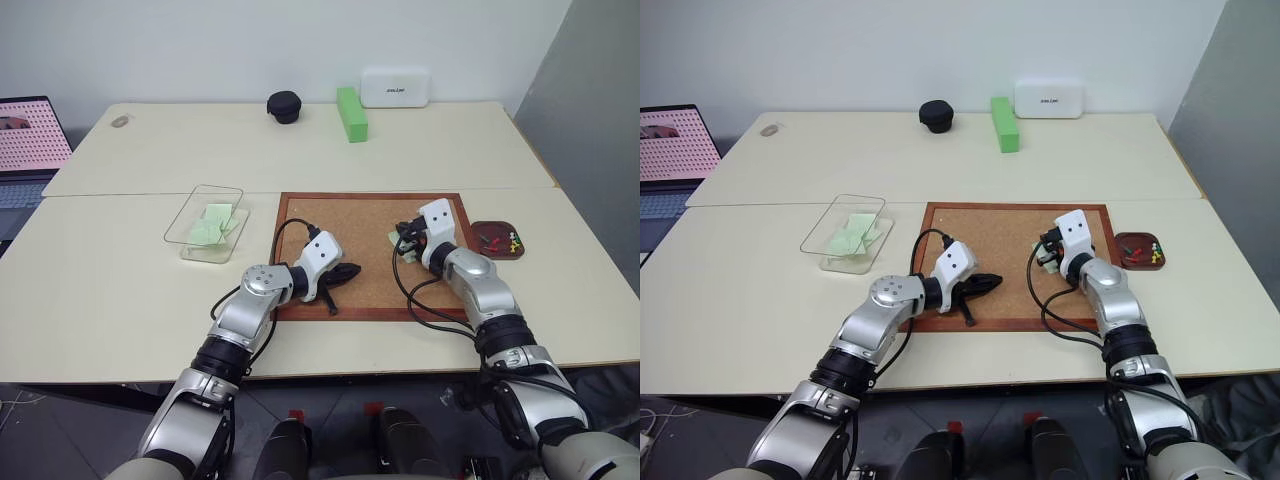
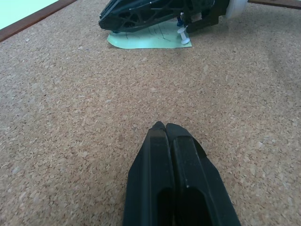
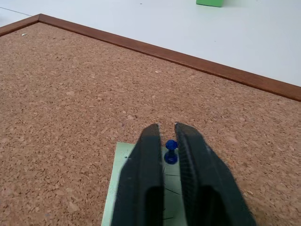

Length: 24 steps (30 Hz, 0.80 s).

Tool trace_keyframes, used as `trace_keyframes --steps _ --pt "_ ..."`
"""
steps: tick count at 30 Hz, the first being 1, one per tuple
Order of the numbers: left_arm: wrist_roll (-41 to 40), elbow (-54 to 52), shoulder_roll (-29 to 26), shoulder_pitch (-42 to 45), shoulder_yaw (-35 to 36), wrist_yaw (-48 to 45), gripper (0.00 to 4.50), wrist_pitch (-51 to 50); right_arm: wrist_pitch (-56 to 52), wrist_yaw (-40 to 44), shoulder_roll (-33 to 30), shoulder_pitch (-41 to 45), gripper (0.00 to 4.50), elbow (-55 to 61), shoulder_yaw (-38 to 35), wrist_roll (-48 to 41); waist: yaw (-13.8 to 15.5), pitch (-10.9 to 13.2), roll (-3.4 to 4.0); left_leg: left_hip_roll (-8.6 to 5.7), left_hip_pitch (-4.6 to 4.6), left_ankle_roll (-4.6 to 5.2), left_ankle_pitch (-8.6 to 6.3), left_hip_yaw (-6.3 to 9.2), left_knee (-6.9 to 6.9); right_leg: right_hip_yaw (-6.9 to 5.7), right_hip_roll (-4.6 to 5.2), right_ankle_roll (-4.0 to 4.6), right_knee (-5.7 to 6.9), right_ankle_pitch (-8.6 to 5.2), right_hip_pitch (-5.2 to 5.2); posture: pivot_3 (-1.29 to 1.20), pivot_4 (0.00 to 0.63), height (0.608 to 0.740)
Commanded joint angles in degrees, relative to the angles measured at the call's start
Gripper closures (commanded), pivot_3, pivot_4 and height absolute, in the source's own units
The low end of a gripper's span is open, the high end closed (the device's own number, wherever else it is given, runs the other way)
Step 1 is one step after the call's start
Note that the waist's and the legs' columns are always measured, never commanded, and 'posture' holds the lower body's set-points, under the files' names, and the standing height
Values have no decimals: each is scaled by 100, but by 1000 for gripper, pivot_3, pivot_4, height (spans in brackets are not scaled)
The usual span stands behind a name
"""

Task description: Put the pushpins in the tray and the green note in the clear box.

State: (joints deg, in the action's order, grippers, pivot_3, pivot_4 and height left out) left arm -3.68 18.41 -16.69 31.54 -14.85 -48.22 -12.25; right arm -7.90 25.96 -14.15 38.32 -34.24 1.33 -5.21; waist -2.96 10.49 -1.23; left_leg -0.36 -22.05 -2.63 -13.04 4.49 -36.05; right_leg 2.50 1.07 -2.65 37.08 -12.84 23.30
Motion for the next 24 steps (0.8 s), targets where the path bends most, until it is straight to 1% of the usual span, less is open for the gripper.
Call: trace_keyframes --steps 1,5,7,12,16,24 --pt "116 -140 -36 17 -121 -51 4500 -51 -70 77 -41 99 4441 48 -13 24 -1 0 0 0 0 0 0 0 0 0 0 0 0 0 0 0 150 740" --pt "119 -107 -49 42 -110 -71 4500 -37 -44 -21 -74 135 4441 59 -115 -5 -2 0 0 0 0 0 0 0 0 0 0 0 0 0 0 0 150 740" --pt "122 -111 -55 46 -108 -88 4500 -40 -37 -3 -68 141 4441 207 -265 -176 -2 0 0 0 0 0 0 0 0 0 0 0 0 0 0 0 150 740" --pt "22 -233 -65 -9 -100 -192 4500 -229 -180 95 -168 82 4441 751 -404 -391 -4 2 2 -1 -4 0 0 1 1 0 0 0 -1 0 1 0 150 740" --pt "-35 -403 18 -30 -186 -277 4500 -462 -448 119 -181 -136 4441 1338 -425 -519 3 6 8 -2 -20 0 0 2 3 -2 1 0 -5 0 11 0 150 740" --pt "21 -310 28 37 -198 -298 4500 -448 -780 -8 -192 -453 4441 1990 -490 -521 10 6 9 -3 -34 0 0 3 2 -2 2 0 -5 0 24 0 150 740"
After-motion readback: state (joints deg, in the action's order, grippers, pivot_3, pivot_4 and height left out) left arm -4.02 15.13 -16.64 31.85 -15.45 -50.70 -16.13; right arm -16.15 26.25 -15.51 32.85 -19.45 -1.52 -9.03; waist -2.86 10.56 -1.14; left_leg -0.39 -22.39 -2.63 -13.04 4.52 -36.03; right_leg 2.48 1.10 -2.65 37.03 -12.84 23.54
